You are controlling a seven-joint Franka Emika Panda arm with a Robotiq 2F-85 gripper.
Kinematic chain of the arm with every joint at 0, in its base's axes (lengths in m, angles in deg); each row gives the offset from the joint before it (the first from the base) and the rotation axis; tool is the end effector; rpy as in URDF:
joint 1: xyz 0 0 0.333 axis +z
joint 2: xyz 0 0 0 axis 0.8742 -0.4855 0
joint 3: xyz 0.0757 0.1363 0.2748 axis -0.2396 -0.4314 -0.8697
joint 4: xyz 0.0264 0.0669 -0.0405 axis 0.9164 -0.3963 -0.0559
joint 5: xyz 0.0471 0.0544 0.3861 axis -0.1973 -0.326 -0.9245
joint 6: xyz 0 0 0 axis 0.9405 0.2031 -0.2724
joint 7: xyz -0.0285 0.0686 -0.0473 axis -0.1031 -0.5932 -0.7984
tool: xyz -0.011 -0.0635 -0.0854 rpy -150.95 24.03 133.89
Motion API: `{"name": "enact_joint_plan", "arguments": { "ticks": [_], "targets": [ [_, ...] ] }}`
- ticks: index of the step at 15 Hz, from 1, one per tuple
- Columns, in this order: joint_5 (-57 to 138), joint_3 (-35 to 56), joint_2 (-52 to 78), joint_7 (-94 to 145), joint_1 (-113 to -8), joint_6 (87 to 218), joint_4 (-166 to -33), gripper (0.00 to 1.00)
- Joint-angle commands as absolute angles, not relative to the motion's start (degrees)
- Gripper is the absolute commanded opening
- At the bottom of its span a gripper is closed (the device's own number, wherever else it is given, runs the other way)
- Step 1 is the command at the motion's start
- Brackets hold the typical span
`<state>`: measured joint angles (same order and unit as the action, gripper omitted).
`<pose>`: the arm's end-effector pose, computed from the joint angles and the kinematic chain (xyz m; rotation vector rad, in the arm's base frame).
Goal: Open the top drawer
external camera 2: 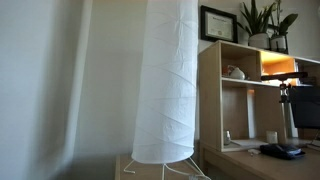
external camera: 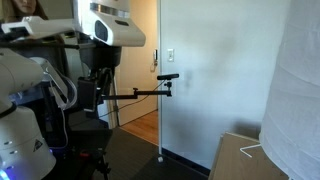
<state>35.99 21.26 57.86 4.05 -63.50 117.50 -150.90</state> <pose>0.3464 -0.1067 0.4279 -2.9065 -0.0386 0.3493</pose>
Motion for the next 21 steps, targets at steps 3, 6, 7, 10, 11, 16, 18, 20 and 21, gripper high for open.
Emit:
{"name": "enact_joint_plan", "arguments": {
  "ticks": [3,6,7,10,11,16,18,20,21],
  "targets": [
    [37.9,16.2,58.0,4.2,-63.5,118.5,-151.8,1.00],
    [40.4,12.1,58.0,4.6,-61.9,118.2,-152.5,1.00],
    [41.5,10.7,57.8,4.6,-61.2,118.2,-152.7,1.00],
    [44.3,7.3,56.8,5.0,-59.2,117.7,-152.9,1.00],
    [45.4,6.1,56.3,5.2,-58.5,117.3,-152.7,1.00],
    [51.5,2.1,53.2,3.1,-54.6,118.8,-152.0,1.00],
    [53.5,1.6,52.8,1.3,-53.1,121.0,-152.1,1.00],
    [54.8,1.6,52.3,-1.5,-51.6,123.4,-152.1,1.00],
    [54.6,2.0,52.2,-3.7,-50.9,124.7,-152.2,1.00]
  ]
}}
